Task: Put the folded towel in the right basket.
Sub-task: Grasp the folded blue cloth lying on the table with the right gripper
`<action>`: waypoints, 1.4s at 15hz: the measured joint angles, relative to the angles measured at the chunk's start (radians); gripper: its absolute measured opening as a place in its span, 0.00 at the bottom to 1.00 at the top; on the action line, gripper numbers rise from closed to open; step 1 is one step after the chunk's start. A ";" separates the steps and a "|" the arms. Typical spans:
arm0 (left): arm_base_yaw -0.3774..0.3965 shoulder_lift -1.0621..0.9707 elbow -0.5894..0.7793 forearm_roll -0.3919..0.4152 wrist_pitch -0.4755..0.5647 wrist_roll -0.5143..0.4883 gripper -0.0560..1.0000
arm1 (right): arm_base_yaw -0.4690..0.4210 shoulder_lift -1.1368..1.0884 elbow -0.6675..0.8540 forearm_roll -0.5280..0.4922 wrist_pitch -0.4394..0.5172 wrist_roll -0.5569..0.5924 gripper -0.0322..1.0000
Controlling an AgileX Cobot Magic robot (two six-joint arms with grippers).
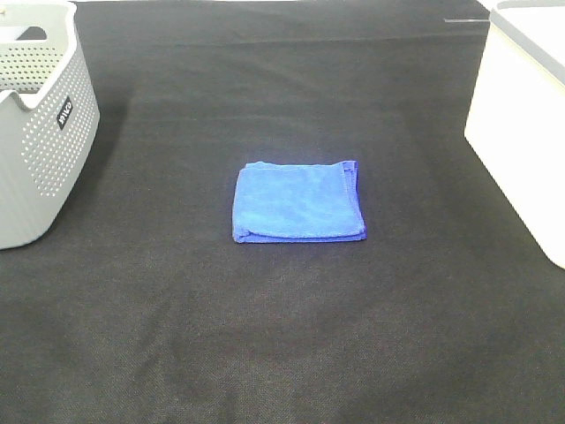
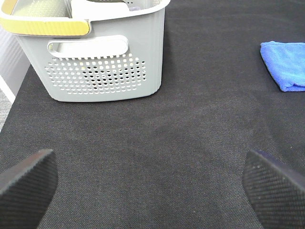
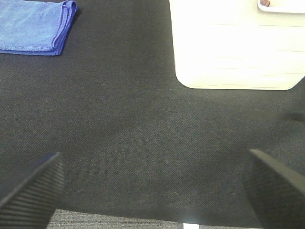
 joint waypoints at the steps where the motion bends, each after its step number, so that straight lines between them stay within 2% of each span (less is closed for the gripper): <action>1: 0.000 0.000 0.000 0.000 0.000 0.000 0.99 | 0.000 0.000 0.000 0.000 0.000 0.000 0.98; 21: 0.000 0.000 0.000 0.000 0.000 0.001 0.99 | 0.000 0.000 0.000 0.000 0.000 0.000 0.98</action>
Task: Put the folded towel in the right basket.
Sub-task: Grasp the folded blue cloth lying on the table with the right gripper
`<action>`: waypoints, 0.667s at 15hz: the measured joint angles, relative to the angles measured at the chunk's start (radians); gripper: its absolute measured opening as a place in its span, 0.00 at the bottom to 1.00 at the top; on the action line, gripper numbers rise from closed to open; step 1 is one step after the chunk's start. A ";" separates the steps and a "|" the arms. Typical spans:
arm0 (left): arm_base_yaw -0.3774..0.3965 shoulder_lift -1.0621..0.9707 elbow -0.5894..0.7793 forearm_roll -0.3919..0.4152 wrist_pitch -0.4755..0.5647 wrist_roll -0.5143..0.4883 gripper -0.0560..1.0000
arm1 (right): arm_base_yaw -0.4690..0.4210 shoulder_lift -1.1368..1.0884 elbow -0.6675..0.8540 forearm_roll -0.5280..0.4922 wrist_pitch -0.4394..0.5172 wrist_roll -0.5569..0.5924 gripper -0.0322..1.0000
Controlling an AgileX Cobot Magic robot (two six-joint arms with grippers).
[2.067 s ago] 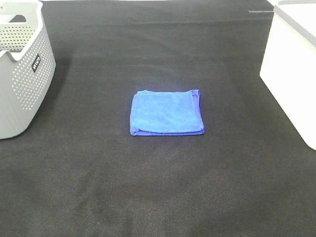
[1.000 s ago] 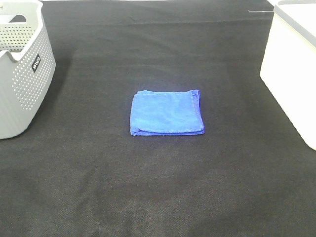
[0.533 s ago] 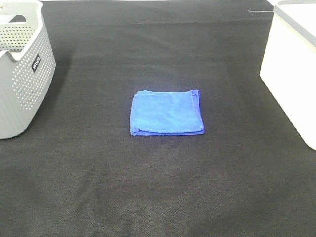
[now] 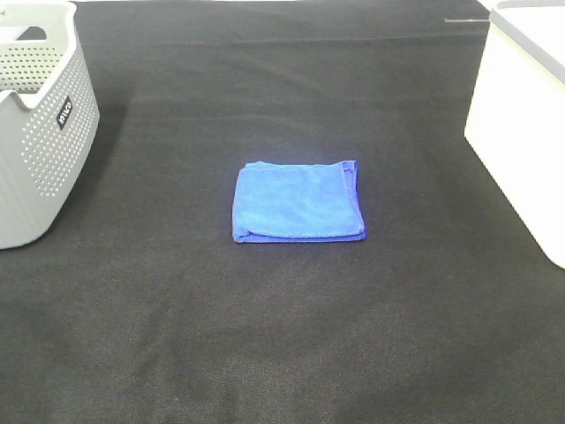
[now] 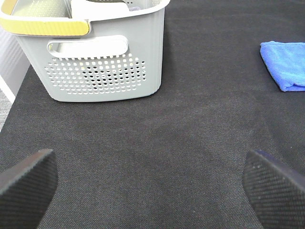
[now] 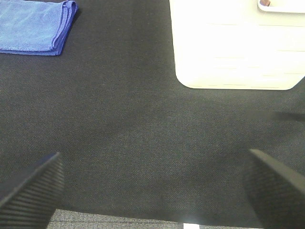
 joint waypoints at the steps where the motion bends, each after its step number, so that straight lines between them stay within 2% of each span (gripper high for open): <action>1: 0.000 0.000 0.000 0.000 0.000 0.000 0.99 | 0.000 0.000 0.000 0.000 0.000 0.000 0.98; 7: 0.000 0.000 0.000 0.000 0.000 0.000 0.99 | 0.000 0.049 -0.023 0.009 0.005 0.006 0.98; 10: 0.000 0.000 0.000 0.000 0.000 0.000 0.99 | 0.000 0.468 -0.233 0.051 0.009 0.068 0.98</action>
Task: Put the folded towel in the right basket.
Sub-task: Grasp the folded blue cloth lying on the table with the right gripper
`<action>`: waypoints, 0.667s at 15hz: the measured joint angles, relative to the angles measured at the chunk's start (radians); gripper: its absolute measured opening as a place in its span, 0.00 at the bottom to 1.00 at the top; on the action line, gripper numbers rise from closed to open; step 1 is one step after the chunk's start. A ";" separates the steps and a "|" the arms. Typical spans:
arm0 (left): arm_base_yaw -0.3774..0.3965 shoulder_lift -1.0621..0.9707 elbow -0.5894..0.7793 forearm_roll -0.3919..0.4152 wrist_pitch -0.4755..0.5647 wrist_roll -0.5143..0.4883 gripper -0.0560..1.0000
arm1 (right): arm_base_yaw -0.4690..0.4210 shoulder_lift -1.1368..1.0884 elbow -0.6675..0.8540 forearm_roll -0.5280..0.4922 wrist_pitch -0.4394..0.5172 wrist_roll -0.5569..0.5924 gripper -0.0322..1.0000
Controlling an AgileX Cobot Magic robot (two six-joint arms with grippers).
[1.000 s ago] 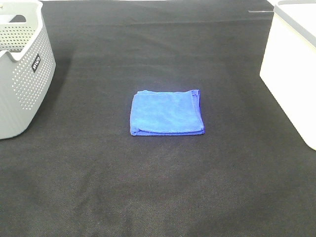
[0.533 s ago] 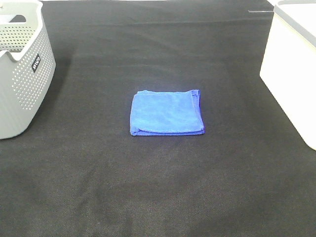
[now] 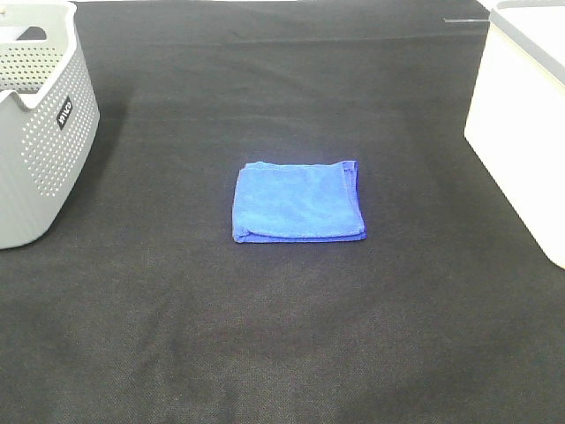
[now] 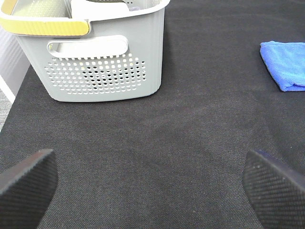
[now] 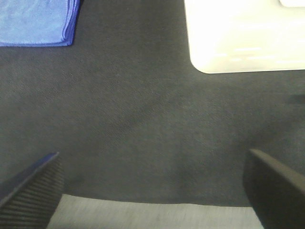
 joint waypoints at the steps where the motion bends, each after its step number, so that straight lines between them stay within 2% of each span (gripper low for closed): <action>1: 0.000 0.000 0.000 0.000 0.000 0.000 0.99 | 0.000 0.183 -0.121 0.005 0.014 0.008 0.98; 3: 0.000 0.000 0.000 0.000 0.000 0.000 0.99 | 0.000 0.495 -0.358 0.006 0.039 0.006 0.98; 4: 0.000 0.000 0.000 0.000 0.000 0.000 0.99 | 0.000 0.697 -0.523 0.006 0.046 -0.015 0.98; 6: 0.000 0.000 0.000 0.000 0.000 0.000 0.99 | 0.000 0.903 -0.713 0.007 0.061 -0.023 0.98; 10: 0.000 0.000 0.000 0.000 0.000 0.000 0.99 | 0.000 1.136 -0.915 0.011 0.067 -0.023 0.98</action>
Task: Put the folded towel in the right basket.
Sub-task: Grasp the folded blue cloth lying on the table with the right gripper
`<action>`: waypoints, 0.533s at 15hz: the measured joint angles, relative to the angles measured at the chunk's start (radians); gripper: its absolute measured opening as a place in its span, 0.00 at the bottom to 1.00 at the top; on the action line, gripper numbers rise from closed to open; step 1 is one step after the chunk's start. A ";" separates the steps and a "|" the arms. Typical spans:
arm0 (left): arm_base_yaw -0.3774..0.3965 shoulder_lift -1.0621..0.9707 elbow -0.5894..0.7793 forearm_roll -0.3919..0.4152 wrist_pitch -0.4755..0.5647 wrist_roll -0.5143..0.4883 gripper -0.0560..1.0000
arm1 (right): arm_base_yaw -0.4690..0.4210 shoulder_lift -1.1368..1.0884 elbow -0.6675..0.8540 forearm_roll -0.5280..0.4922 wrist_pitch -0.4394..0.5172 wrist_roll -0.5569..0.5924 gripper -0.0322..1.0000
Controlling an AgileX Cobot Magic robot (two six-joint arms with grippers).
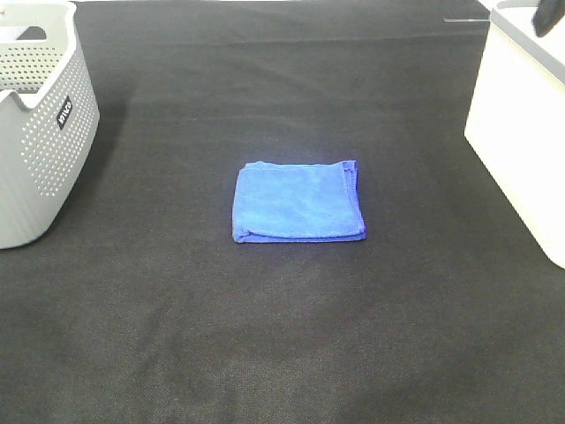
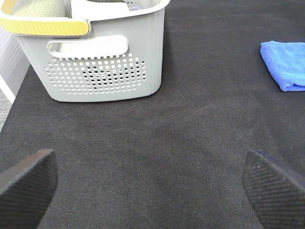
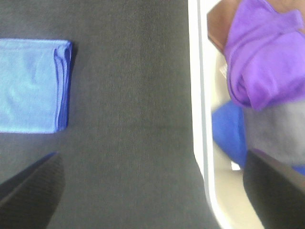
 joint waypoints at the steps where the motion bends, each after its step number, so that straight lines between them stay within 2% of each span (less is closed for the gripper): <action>1: 0.000 0.000 0.000 0.000 0.000 0.000 0.99 | 0.000 0.028 -0.010 0.003 -0.001 0.000 0.98; 2: 0.000 0.000 0.000 0.000 0.000 0.000 0.99 | 0.000 0.050 -0.014 0.021 -0.004 0.000 0.98; 6: 0.000 0.000 0.000 0.000 0.000 0.000 0.99 | 0.027 0.176 -0.029 0.277 -0.115 -0.050 0.98; 7: 0.000 0.000 0.000 0.000 0.000 0.000 0.99 | 0.027 0.176 -0.029 0.277 -0.115 -0.050 0.98; 8: 0.000 0.000 0.000 0.000 0.000 0.000 0.99 | 0.058 0.219 -0.038 0.323 -0.147 -0.054 0.97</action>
